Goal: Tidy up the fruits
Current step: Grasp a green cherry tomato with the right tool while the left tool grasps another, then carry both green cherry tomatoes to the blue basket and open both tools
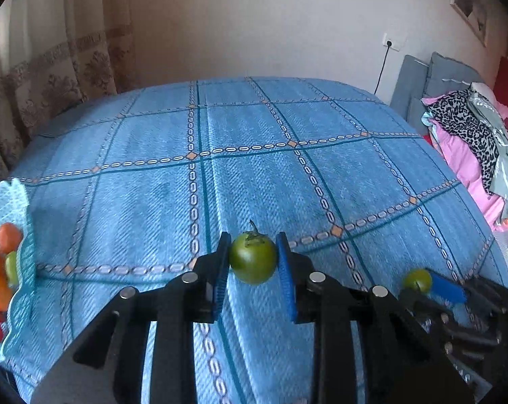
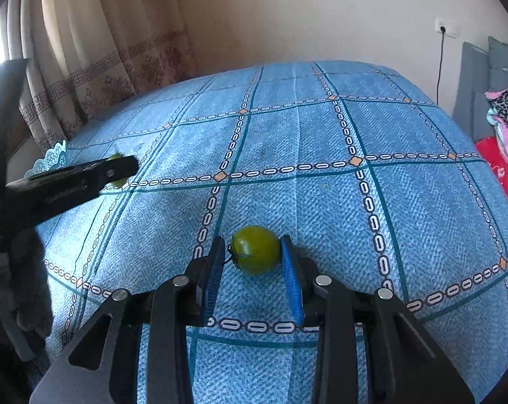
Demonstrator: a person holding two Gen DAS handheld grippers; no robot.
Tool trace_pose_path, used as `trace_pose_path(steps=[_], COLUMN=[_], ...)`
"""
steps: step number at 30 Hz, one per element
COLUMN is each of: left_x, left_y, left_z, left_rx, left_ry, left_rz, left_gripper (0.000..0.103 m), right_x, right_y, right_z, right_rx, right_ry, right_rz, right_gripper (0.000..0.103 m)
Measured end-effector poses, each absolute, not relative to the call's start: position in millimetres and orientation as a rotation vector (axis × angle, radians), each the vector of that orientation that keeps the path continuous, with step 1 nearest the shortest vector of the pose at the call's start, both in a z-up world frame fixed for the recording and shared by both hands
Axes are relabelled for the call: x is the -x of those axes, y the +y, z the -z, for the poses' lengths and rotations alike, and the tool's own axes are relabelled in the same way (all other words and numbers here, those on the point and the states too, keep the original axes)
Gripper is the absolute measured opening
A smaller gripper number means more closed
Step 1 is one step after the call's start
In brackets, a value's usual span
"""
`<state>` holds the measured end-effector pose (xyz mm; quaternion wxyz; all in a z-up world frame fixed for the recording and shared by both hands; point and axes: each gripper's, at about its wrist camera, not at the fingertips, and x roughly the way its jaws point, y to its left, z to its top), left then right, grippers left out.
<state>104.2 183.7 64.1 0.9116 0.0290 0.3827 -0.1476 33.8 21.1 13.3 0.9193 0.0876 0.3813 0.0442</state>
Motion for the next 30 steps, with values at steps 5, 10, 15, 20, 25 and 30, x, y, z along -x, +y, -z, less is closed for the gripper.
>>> trace_pose_path(steps=[5, 10, 15, 20, 25, 30], left_x=[-83.0, -64.7, -51.1, -41.9, -33.5, -25.5], left_y=[193.7, 198.3, 209.7, 223.2, 229.1, 234.3], left_z=[-68.3, -65.4, -59.6, -58.8, -62.1, -66.3], left_rx=[-0.063, -0.075, -0.064, -0.05, -0.045, -0.045], left_ry=[0.777, 0.781, 0.797, 0.806, 0.798, 0.789], left_rz=[0.291, 0.269, 0.256, 0.235, 0.229, 0.227], left_gripper=[0.028, 0.028, 0.028, 0.028, 0.028, 0.028], right_x=[-28.8, -24.9, -21.9, -17.7, -14.0, -10.0], right_y=[22.4, 25.7, 28.3, 34.5, 39.9, 45.9], right_z=[-16.8, -20.0, -23.0, -25.2, -29.2, -33.7], right_rx=[-0.17, -0.154, -0.148, -0.141, -0.133, -0.13], right_ry=[0.771, 0.762, 0.76, 0.758, 0.751, 0.744], right_rz=[-0.081, -0.072, -0.076, -0.091, -0.108, -0.122], right_gripper=[0.034, 0.034, 0.034, 0.034, 0.034, 0.034])
